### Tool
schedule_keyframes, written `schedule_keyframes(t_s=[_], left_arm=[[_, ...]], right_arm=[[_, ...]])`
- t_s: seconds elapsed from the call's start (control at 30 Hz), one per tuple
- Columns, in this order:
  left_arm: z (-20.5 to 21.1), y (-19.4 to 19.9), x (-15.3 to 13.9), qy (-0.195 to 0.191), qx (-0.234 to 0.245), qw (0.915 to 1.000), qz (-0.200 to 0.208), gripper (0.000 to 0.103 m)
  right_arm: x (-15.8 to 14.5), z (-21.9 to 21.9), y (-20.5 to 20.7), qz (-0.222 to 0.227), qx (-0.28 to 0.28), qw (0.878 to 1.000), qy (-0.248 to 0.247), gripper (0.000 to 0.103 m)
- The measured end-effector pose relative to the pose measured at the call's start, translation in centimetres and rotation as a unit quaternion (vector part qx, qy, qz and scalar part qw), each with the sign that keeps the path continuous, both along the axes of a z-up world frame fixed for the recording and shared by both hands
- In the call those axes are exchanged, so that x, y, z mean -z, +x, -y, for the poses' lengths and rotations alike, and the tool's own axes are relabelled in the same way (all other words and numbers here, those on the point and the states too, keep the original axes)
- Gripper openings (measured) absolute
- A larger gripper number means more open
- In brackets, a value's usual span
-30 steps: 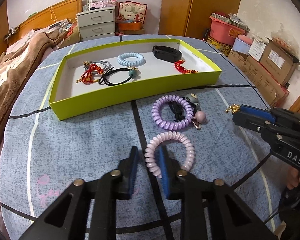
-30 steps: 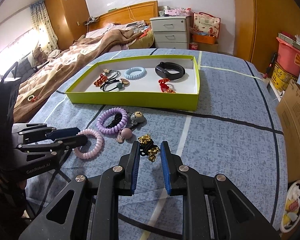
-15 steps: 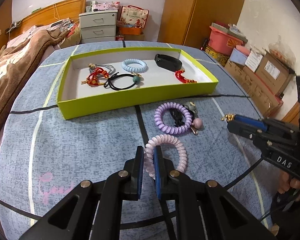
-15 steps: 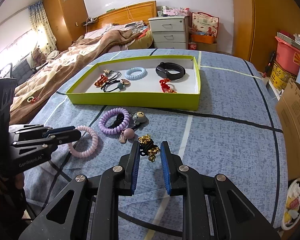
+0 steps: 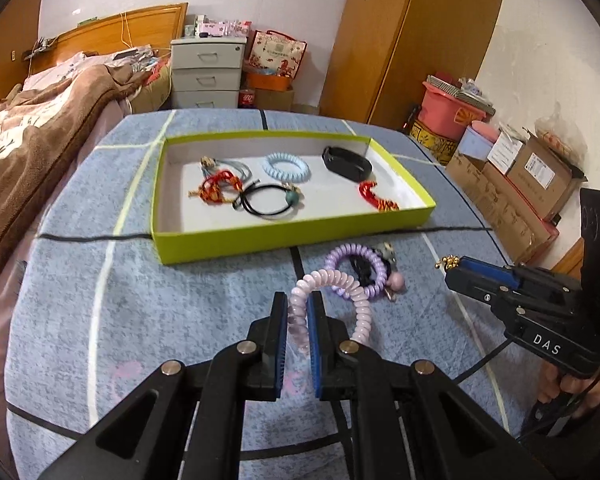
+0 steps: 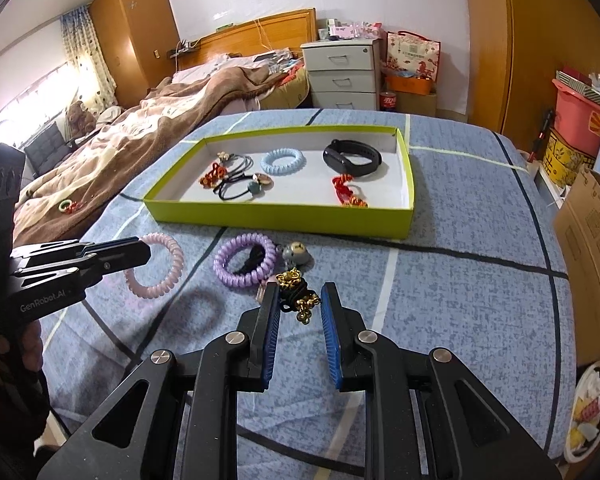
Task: Organize jewelry
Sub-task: 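Grasp the gold bead charm with the right tool while the left lifts the pink coil, then lower the pink coil and gold charm into the box and open both tools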
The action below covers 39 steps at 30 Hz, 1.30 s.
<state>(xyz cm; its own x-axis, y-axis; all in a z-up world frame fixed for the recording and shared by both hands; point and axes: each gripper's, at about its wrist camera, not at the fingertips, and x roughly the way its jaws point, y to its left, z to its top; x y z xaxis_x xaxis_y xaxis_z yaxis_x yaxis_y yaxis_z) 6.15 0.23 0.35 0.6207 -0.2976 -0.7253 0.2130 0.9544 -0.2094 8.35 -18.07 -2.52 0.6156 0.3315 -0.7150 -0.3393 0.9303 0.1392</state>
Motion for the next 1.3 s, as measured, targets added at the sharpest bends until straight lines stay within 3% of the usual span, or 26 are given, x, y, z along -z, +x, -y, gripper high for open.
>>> schedule_keyframes(t_s=[0.6, 1.3], left_arm=[[-3.1, 5.1, -1.9, 0.0, -0.028, 0.9994, 0.02, 0.01], [-4.3, 10.7, 2.3, 0.016, -0.042, 0.9982, -0.04, 0.011]], right_arm=[[-2.5, -2.2, 6.3, 0.02, 0.012, 1.0, 0.012, 0.022], [1.0, -4.7, 13.4, -0.028, 0.009, 0.999, -0.024, 0.022]])
